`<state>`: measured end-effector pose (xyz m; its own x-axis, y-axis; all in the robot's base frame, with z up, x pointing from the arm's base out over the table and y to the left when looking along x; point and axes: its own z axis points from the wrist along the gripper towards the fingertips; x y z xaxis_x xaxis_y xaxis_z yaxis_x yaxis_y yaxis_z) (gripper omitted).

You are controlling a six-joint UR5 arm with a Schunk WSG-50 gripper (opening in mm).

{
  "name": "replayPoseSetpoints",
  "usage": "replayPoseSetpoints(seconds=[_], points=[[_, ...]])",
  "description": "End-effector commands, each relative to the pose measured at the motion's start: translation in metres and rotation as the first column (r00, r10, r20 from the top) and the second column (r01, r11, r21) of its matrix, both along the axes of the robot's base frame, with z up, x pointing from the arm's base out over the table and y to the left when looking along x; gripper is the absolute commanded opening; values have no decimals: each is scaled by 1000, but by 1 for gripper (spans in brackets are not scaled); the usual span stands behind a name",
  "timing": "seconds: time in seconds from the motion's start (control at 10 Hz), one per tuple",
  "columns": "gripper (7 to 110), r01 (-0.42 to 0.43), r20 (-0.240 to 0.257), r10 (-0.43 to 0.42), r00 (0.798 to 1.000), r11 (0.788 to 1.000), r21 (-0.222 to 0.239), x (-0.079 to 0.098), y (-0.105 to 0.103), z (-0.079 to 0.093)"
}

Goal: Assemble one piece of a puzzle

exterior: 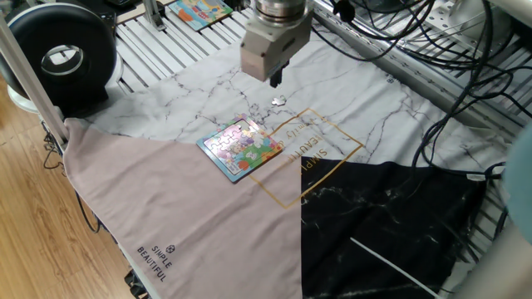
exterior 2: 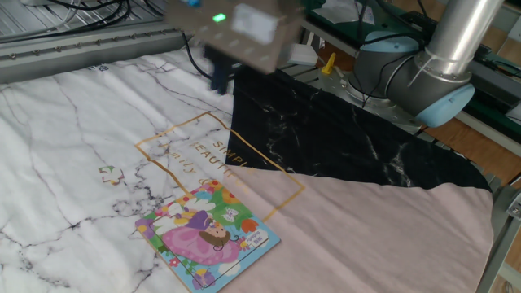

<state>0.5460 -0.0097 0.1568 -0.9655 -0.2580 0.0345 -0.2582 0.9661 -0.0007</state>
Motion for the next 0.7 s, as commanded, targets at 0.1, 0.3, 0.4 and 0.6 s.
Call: replayPoseSetpoints(seconds=[0.1, 0.3, 0.4, 0.6], points=[[7, -99, -86, 99, 991, 995, 6, 3, -57, -65], [7, -72, -56, 72, 996, 997, -10, 9, -70, -84], [7, -76, -29, 76, 997, 997, -1, 10, -74, -91], [7, -88, 43, 90, 995, 995, -36, 22, -86, -92]])
